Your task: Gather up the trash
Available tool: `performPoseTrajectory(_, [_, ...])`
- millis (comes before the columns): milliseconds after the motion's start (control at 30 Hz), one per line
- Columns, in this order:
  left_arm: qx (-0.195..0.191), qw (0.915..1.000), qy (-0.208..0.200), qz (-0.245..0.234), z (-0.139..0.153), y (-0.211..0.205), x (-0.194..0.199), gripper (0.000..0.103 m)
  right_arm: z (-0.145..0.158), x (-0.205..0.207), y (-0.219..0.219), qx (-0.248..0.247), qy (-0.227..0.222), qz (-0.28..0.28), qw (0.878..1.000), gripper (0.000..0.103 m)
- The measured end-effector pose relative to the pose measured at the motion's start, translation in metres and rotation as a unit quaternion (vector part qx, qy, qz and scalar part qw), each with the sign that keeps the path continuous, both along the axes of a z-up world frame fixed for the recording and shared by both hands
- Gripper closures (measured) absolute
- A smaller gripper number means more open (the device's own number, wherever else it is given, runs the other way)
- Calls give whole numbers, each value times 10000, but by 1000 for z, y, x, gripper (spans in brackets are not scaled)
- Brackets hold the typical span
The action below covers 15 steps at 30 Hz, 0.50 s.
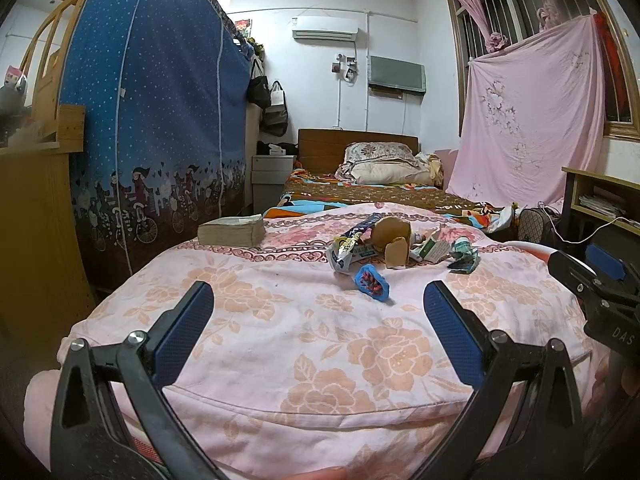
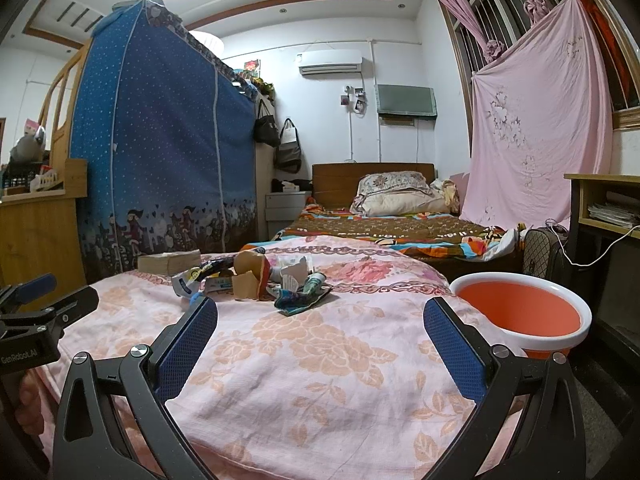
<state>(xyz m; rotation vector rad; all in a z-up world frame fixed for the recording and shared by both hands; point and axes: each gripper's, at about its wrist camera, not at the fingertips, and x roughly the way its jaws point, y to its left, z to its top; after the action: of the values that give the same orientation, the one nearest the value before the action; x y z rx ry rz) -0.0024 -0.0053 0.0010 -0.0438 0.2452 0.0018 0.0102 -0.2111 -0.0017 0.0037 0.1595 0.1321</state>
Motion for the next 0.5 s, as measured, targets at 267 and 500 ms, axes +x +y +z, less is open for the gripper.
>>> performPoseTrajectory(267, [-12, 10000, -1, 8, -1, 1, 0, 12, 0, 1, 5, 2, 8, 4, 10000, 0])
performPoseTrajectory(500, [-14, 10000, 4, 12, -1, 2, 0, 12, -1, 2, 6, 3, 12, 2, 10000, 0])
